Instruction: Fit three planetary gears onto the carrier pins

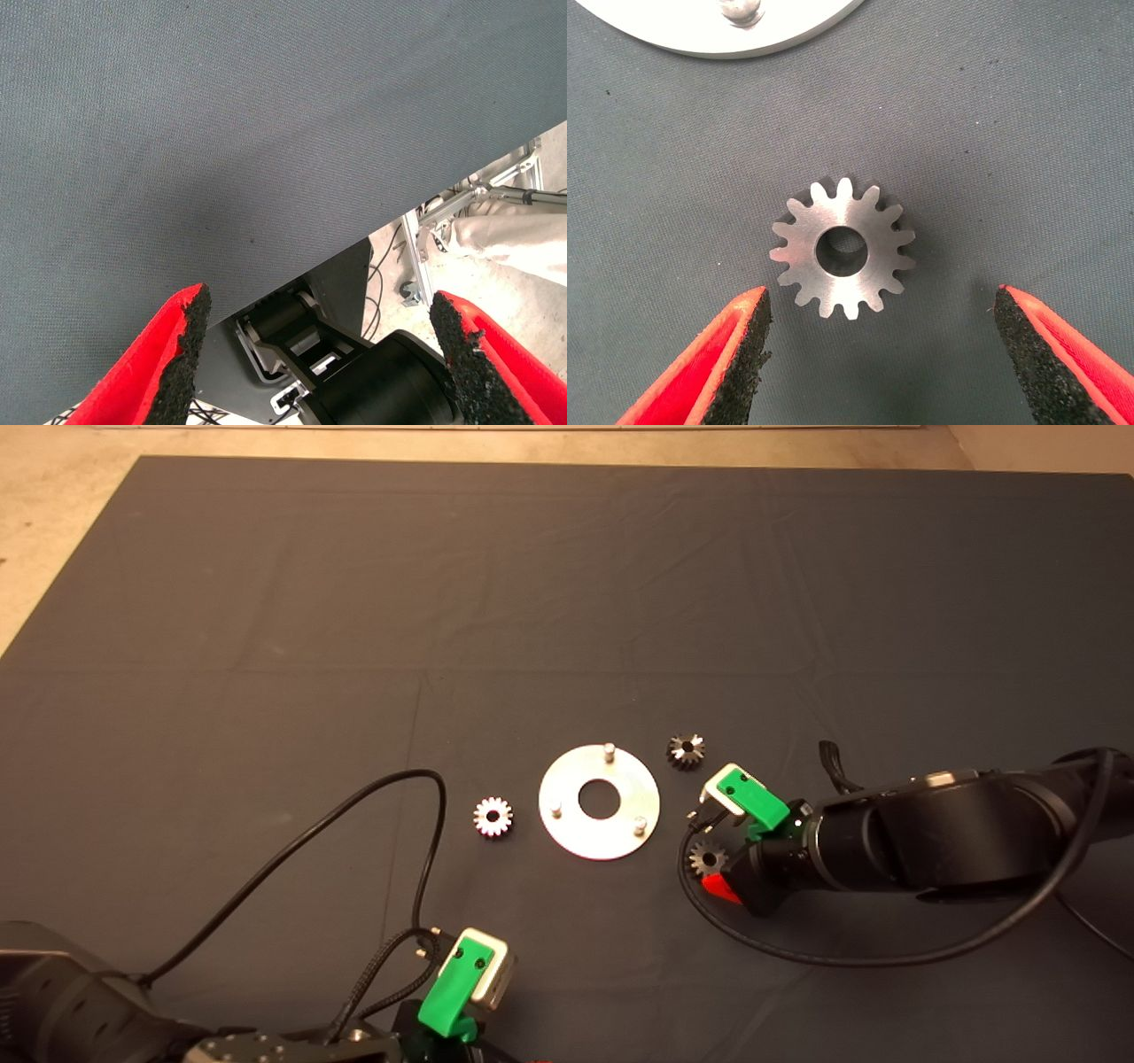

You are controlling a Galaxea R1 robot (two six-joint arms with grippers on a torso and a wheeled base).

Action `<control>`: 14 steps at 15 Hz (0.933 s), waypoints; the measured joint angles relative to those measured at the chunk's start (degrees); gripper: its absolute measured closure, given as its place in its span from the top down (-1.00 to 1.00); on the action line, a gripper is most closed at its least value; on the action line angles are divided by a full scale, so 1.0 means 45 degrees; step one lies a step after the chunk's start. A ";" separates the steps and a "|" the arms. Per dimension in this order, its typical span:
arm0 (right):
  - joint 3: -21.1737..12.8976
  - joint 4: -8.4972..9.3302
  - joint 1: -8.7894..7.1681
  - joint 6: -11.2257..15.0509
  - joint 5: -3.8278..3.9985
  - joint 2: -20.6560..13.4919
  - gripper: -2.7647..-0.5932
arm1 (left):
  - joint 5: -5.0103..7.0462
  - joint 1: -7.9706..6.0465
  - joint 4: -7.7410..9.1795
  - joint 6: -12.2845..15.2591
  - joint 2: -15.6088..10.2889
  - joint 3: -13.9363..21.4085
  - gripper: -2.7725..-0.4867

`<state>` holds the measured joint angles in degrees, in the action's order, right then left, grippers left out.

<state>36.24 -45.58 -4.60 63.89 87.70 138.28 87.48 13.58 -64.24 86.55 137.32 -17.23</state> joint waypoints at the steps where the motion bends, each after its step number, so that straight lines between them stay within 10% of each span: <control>1: 0.0000 -0.0003 0.0000 0.0000 0.0001 0.0000 0.17 | 0.0000 0.0000 0.0004 0.0000 0.0002 0.0000 0.10; 12: 0.0000 -0.0214 0.0458 0.0000 0.0000 0.0000 0.17 | 0.0000 0.0000 0.0096 0.0000 0.0026 0.0000 0.10; 14: 0.0011 -0.0714 0.0466 0.0000 -0.0259 0.0008 0.17 | 0.0000 0.0000 0.0093 0.0000 0.0026 0.0000 0.10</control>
<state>36.29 -48.79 -2.50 63.89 86.53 138.31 87.48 13.58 -63.82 86.55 137.44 -17.23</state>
